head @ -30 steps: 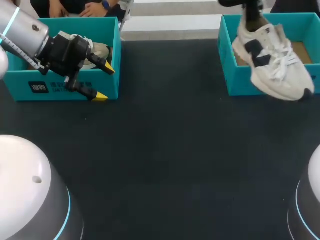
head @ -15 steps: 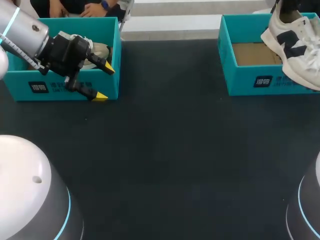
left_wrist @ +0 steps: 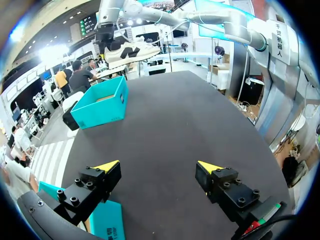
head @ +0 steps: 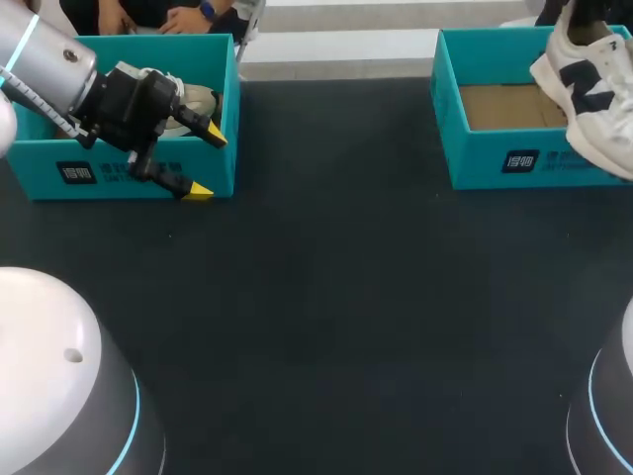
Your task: Take the shoe out of the shoebox, open the shoe tongue, remove and reinsert the insole, then place the shoe into the shoebox
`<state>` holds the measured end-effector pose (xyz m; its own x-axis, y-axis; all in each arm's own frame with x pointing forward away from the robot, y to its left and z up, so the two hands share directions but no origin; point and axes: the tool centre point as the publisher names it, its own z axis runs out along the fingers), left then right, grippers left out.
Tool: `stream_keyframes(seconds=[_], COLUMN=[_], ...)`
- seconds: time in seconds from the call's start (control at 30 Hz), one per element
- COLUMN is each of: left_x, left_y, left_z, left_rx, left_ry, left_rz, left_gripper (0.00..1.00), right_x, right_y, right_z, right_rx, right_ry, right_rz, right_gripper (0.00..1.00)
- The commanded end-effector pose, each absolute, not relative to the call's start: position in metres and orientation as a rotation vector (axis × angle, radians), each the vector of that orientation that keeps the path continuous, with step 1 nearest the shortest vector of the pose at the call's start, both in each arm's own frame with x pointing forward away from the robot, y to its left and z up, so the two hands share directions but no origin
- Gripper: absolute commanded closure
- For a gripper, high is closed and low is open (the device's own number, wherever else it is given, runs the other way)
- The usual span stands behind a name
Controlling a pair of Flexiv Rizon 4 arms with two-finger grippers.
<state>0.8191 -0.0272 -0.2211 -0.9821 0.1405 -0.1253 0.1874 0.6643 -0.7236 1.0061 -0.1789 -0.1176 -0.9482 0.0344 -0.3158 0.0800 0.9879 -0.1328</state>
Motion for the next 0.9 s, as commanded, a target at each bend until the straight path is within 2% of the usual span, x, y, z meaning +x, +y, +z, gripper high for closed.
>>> stream_keyframes(seconds=[0.03, 0.37, 0.53, 0.67, 0.9], left_x=[0.819, 0.819, 0.819, 0.819, 0.819], left_y=[-0.027, -0.027, -0.027, -0.027, -0.027], left_z=[-0.221, -0.221, -0.221, -0.221, -0.221], left_rx=[0.277, 0.277, 0.277, 0.277, 0.277], left_ry=[2.814, 2.814, 2.814, 2.814, 2.814], left_rz=[-1.228, -1.228, -1.228, -1.228, -1.228], left_gripper=[0.00, 0.00, 0.00, 0.00, 0.00], right_x=[1.024, 1.051, 1.052, 1.047, 1.031], right_y=[-0.207, -0.303, -0.322, -0.328, -0.340], right_z=[-0.121, -0.153, -0.157, -0.155, -0.159], right_rx=[0.089, 0.243, 0.419, 0.799, 1.639], right_ry=[2.830, 2.878, 2.852, 2.735, 2.313], right_rz=[-0.191, -0.324, -0.367, -0.447, -0.309], right_gripper=[1.00, 1.00, 1.00, 1.00, 1.00])
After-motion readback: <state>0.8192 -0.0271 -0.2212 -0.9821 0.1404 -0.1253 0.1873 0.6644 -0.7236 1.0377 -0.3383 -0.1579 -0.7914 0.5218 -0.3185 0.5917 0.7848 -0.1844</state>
